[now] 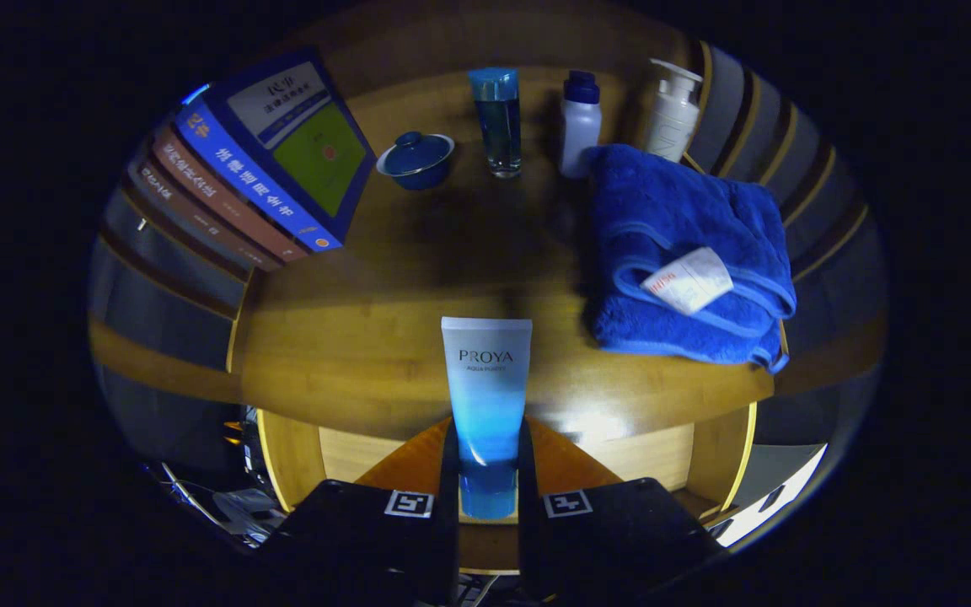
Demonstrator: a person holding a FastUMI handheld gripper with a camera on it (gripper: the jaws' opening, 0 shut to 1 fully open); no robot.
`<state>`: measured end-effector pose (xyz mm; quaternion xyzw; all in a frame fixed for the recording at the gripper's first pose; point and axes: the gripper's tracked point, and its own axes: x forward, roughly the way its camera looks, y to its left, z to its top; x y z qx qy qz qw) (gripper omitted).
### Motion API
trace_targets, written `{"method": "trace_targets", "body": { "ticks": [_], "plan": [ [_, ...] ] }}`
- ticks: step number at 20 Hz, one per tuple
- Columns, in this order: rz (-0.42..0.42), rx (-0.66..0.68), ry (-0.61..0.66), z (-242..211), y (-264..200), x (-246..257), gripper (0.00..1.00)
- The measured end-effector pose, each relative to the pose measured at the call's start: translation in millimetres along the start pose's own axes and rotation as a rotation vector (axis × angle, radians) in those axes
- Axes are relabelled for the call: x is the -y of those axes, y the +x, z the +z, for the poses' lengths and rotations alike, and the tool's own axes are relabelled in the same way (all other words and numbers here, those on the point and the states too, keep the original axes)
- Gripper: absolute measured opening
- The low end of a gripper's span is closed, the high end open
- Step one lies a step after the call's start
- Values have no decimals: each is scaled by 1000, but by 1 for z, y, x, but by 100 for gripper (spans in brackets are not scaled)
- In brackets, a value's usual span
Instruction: Pull open the drawer, take out the items inside it, and place them on the countertop above the cabinet.
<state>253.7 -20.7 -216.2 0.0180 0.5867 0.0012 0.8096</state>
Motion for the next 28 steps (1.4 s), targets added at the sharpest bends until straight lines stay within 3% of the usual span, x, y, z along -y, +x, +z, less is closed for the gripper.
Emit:
{"method": "trace_targets", "body": {
  "ticks": [9, 11, 18, 25, 28],
  "plan": [
    [-38, -30, -12, 34, 32, -6, 33],
    [-44, -38, -21, 36, 33, -4, 37],
    [-52, -41, -37, 30, 29, -4, 100],
    [-95, 50, -77, 34, 4, 4, 100],
    [-72, 103, -88, 30, -14, -3, 100]
  ]
}}
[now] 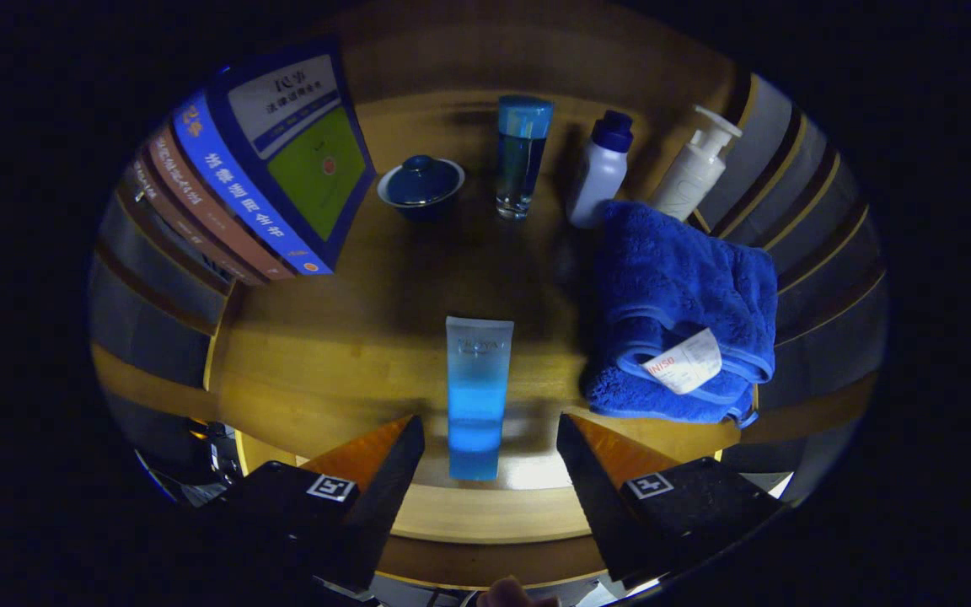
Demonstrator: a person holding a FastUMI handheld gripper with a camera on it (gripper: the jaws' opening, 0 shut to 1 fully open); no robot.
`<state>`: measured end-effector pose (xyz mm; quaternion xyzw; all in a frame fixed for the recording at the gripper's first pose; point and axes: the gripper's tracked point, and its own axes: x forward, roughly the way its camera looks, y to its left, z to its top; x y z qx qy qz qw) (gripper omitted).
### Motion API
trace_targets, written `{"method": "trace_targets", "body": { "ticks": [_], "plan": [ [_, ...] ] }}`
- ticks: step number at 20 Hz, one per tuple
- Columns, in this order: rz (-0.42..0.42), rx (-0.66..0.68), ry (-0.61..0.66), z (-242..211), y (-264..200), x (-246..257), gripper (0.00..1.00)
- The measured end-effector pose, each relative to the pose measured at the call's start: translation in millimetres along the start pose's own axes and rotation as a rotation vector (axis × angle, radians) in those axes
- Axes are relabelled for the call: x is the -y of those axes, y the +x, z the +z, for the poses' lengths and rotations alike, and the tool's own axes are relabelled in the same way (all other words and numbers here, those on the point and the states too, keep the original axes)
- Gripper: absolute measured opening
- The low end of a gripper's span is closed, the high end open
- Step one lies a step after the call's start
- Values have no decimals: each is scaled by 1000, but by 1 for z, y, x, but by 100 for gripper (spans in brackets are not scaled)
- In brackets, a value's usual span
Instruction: Pull open the drawer, take out the items inside it, and place them on the countertop above the cabinet.
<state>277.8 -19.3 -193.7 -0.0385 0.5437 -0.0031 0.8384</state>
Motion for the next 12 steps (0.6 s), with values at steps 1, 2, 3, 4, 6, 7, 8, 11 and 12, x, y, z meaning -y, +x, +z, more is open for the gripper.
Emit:
{"method": "trace_targets", "body": {
  "ticks": [1, 2, 3, 4, 6, 7, 8, 11, 12],
  "plan": [
    [7, 24, 0, -1, -7, -2, 100],
    [7, 51, -4, -2, -13, -1, 100],
    [-4, 84, -20, -3, -19, 1, 100],
    [-20, 120, -44, -5, -27, 3, 100],
    [-32, 189, -74, -10, -42, 3, 100],
    [-23, 221, -68, -15, -50, -2, 100],
    [-14, 254, -58, -18, -59, -5, 100],
    [1, 368, -56, -28, -83, -11, 100],
    [8, 397, -55, -35, -88, -14, 100]
  ]
}}
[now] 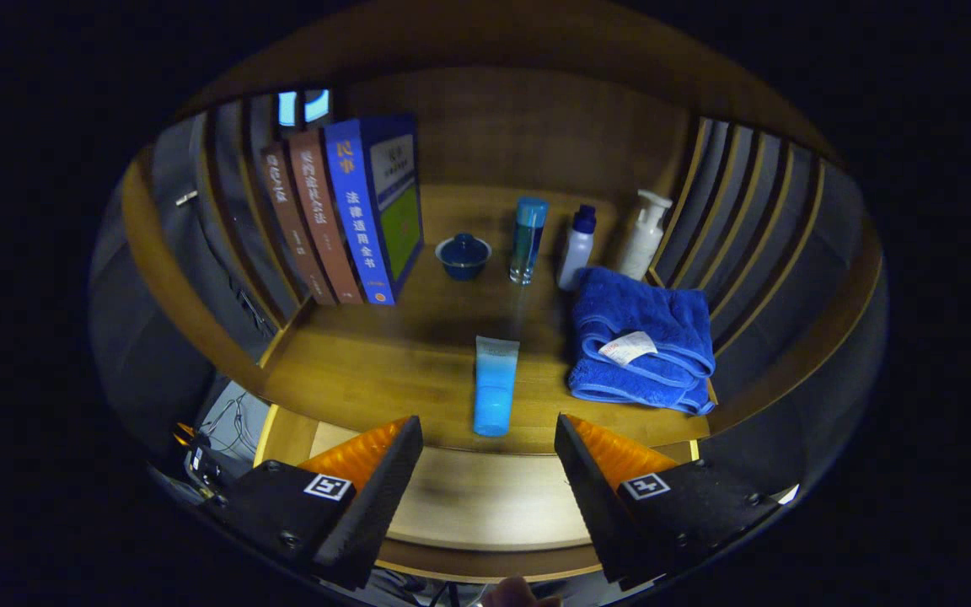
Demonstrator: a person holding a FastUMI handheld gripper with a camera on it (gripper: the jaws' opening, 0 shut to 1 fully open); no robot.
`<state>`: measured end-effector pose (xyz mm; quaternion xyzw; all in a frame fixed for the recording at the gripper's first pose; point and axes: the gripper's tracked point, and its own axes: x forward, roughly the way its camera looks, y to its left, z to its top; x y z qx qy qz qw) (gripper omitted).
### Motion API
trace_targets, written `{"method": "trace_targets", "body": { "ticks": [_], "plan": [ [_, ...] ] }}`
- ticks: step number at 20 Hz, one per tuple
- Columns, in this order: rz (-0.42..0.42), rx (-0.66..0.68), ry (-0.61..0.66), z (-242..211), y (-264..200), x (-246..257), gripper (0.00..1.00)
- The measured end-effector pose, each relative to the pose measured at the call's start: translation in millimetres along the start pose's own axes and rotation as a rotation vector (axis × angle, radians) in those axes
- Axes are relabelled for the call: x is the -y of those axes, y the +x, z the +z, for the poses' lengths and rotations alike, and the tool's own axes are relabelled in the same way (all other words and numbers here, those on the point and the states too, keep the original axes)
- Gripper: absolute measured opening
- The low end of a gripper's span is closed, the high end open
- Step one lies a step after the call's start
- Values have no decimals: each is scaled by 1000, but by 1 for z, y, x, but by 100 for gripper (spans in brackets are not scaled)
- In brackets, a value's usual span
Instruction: Pull open the drawer, take out the items inside it, and place them on the countertop above the cabinet.
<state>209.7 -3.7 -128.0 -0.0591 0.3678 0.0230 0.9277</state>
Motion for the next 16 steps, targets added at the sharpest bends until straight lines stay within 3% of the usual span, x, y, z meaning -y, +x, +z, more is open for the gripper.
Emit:
{"method": "trace_targets", "body": {
  "ticks": [16],
  "plan": [
    [-33, 437, 12, -91, -123, -13, 100]
  ]
}}
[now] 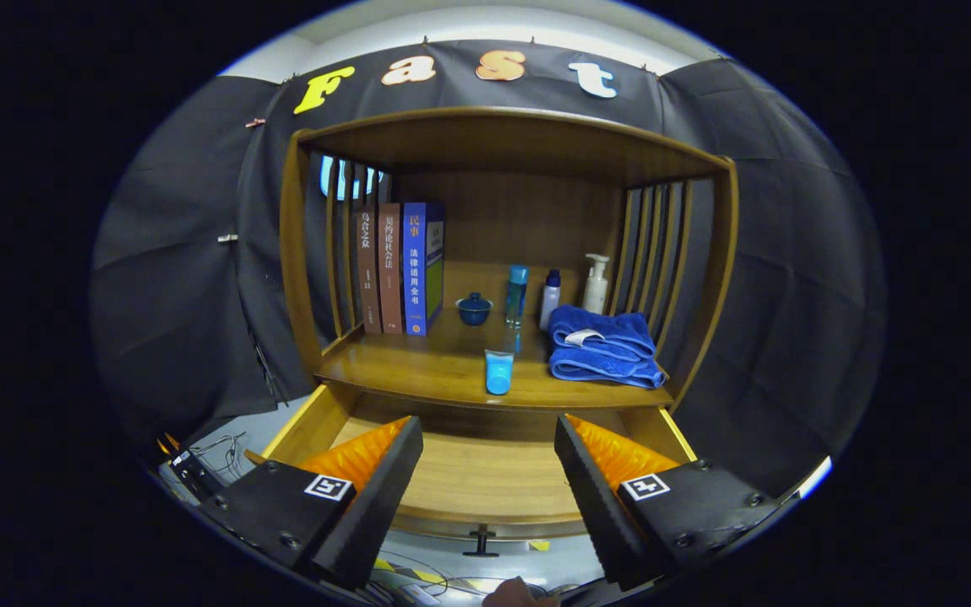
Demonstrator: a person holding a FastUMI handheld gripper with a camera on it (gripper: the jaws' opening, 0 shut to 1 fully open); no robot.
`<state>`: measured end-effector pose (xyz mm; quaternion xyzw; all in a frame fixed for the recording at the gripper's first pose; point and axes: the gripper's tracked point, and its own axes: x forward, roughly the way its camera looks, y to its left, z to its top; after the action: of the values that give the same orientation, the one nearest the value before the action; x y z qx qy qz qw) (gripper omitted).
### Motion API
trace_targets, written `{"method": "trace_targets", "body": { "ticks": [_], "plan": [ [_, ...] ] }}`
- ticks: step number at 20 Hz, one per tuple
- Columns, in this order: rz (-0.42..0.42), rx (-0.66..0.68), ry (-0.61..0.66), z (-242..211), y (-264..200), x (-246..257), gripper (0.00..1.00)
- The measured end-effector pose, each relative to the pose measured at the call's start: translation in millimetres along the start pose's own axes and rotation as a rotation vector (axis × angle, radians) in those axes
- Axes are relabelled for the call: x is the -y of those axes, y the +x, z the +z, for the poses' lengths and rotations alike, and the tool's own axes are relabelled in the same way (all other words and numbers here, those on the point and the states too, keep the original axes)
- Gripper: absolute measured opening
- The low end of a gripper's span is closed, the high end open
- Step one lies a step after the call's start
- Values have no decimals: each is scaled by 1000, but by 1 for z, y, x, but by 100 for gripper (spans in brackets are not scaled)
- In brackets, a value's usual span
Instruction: Pull open the drawer, take out the items inside it, and place them on the countertop above the cabinet.
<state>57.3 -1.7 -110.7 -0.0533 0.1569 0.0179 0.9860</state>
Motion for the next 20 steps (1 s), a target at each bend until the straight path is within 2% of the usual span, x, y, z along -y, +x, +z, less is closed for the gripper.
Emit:
{"method": "trace_targets", "body": {
  "ticks": [7, 11, 14, 20],
  "plan": [
    [-37, 100, -10, -44, -32, 4, 100],
    [-43, 109, 21, -94, -40, 3, 100],
    [-24, 87, 44, -129, -34, 1, 100],
    [-38, 62, 11, -167, -2, 4, 100]
  ]
}}
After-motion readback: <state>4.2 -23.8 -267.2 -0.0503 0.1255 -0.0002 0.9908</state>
